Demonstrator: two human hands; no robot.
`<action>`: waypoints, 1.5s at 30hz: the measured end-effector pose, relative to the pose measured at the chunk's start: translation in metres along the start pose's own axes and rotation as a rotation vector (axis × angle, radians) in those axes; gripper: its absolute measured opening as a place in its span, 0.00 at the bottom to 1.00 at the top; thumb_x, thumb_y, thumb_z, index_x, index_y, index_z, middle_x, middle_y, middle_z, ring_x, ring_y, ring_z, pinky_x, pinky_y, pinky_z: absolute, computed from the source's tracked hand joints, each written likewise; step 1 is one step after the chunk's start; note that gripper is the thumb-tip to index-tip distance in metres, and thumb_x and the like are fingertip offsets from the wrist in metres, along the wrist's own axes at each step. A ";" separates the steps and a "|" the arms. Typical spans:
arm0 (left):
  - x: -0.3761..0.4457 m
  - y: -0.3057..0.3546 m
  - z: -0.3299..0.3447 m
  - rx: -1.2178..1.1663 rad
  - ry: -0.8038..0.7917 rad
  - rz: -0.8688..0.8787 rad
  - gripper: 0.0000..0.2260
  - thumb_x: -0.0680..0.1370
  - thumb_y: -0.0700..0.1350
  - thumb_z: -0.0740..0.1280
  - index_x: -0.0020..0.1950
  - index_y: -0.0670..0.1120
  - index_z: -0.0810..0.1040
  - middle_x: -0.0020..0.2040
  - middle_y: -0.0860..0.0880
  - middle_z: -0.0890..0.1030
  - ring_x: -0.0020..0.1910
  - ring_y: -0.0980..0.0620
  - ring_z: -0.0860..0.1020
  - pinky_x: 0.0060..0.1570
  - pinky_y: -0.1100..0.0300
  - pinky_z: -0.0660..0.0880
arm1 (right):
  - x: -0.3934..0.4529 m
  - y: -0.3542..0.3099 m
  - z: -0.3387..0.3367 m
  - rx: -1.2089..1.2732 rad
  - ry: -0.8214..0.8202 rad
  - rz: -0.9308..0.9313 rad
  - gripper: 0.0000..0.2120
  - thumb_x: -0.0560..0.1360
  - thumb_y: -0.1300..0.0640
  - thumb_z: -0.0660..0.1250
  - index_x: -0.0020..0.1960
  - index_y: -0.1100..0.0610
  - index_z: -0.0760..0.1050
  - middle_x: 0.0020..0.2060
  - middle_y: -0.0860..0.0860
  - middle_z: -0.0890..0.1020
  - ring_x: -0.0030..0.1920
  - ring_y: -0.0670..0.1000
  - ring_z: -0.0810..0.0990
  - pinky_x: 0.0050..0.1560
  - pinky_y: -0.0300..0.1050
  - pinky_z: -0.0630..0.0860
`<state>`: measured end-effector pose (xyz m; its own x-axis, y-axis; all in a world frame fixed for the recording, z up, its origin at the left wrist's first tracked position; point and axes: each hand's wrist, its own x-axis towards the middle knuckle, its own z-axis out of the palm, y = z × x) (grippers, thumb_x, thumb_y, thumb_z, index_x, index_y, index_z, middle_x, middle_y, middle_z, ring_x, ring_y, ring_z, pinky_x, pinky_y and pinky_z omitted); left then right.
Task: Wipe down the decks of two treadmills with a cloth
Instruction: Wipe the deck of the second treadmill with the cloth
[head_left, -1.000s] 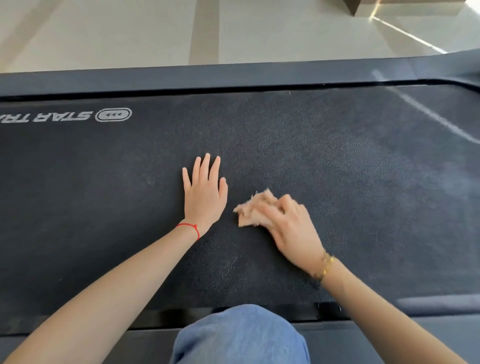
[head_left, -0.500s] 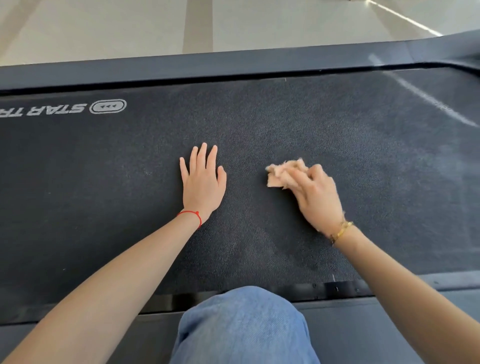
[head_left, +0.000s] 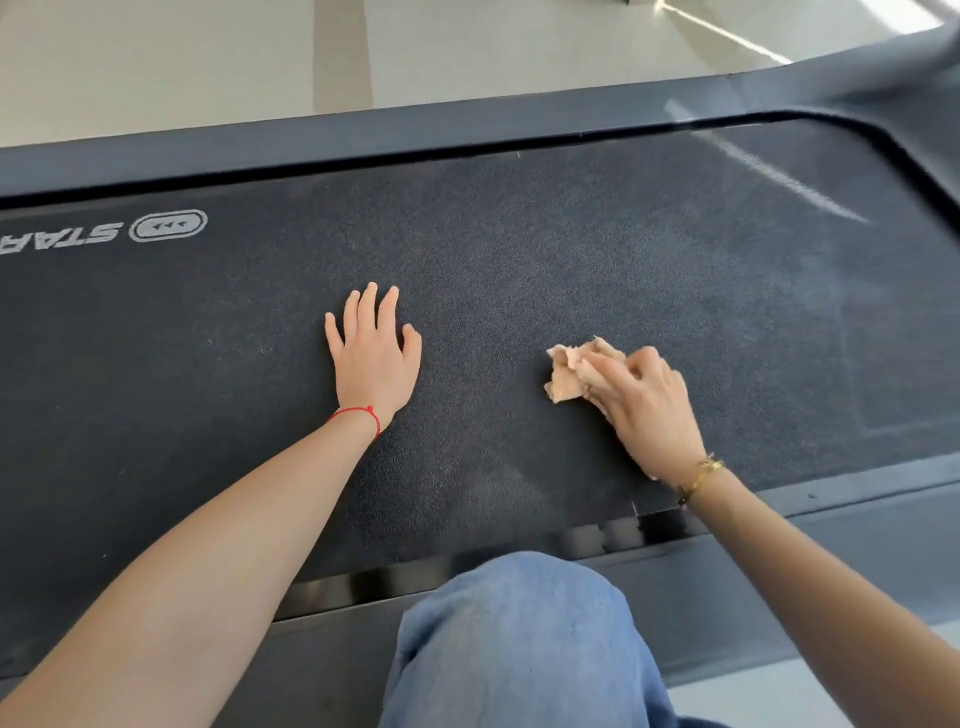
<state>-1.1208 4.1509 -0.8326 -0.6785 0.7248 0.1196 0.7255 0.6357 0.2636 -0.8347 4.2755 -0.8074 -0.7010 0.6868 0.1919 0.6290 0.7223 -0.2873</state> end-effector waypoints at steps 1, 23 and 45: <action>0.000 0.000 0.001 0.006 0.002 -0.002 0.23 0.83 0.50 0.54 0.78 0.48 0.62 0.79 0.45 0.61 0.78 0.45 0.56 0.77 0.40 0.49 | -0.004 -0.003 0.001 -0.001 -0.005 -0.010 0.17 0.79 0.52 0.65 0.68 0.47 0.74 0.44 0.56 0.71 0.42 0.59 0.73 0.44 0.52 0.70; 0.017 0.133 0.025 -0.029 -0.060 -0.019 0.25 0.84 0.48 0.51 0.81 0.48 0.52 0.81 0.47 0.52 0.80 0.46 0.47 0.75 0.34 0.43 | 0.050 0.058 -0.005 -0.069 0.053 0.062 0.17 0.79 0.55 0.63 0.68 0.50 0.73 0.46 0.59 0.72 0.44 0.61 0.74 0.45 0.53 0.69; 0.050 0.175 0.060 0.123 0.001 -0.134 0.26 0.81 0.51 0.48 0.81 0.51 0.53 0.81 0.50 0.55 0.80 0.48 0.51 0.75 0.35 0.50 | 0.249 0.068 0.045 -0.024 -0.028 -0.279 0.17 0.79 0.57 0.58 0.66 0.54 0.71 0.53 0.60 0.73 0.49 0.61 0.75 0.49 0.53 0.70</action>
<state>-1.0212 4.3146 -0.8380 -0.7703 0.6309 0.0926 0.6370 0.7544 0.1584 -0.9811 4.4920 -0.8219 -0.8569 0.4589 0.2348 0.4179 0.8851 -0.2046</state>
